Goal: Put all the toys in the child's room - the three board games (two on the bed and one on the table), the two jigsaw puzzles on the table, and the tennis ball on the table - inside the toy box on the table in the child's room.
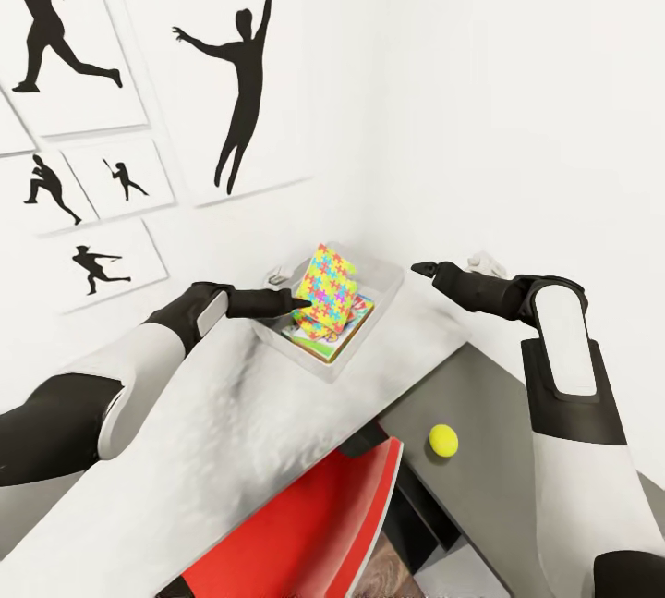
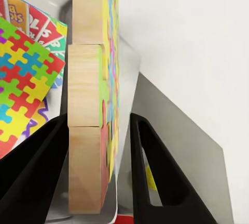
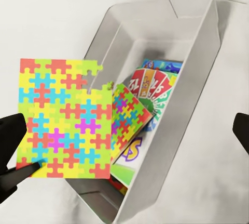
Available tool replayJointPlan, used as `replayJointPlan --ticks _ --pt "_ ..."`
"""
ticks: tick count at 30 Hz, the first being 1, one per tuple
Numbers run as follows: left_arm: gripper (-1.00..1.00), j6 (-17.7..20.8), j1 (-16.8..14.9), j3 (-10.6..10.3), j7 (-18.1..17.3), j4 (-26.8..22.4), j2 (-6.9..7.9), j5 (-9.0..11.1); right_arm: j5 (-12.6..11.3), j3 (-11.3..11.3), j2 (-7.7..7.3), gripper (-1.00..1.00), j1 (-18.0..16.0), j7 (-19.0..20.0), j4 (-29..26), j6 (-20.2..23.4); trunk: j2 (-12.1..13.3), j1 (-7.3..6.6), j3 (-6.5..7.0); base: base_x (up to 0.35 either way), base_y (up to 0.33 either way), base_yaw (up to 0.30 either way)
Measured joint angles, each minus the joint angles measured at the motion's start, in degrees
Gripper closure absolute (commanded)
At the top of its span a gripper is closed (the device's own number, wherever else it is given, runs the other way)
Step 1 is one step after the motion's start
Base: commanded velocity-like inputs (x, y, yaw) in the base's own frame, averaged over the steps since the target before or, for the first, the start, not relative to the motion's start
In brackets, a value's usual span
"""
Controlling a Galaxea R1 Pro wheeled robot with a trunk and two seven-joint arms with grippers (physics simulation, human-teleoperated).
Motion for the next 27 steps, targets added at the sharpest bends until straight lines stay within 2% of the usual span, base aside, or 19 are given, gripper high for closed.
replayJointPlan --ticks 27 --pt "1.00 -0.08 0.00 0.26 0.00 -0.30 0.22 0.14 0.00 0.01 0.00 -1.00 0.05 0.00 0.00 -0.01 -0.01 0.00 -2.32 0.000 0.000 0.000"
